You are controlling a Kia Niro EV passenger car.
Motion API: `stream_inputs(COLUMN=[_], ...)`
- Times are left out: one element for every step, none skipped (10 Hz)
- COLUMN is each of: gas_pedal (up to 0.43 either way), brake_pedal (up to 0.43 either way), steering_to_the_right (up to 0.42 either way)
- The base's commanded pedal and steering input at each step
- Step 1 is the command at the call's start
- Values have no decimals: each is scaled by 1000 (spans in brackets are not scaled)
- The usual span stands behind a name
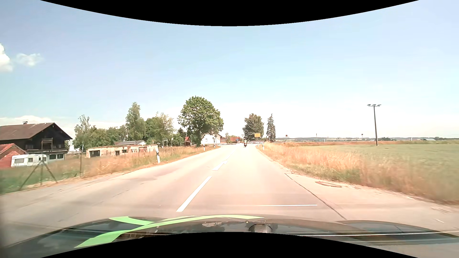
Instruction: Follow the waypoints while adhering to traffic rules and regulations
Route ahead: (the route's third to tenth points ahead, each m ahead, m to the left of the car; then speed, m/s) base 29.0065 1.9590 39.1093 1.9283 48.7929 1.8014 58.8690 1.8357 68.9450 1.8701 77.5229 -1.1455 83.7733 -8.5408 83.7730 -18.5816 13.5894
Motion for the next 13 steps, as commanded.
stream_inputs(gas_pedal=[0,0,0,0,0,0,0,0,0,0,0,0,0], brake_pedal=[67,61,61,61,61,61,61,61,55,24,0,0,0], steering_to_the_right=[1,1,0,1,1,0,0,0,0,0,0,0,0])
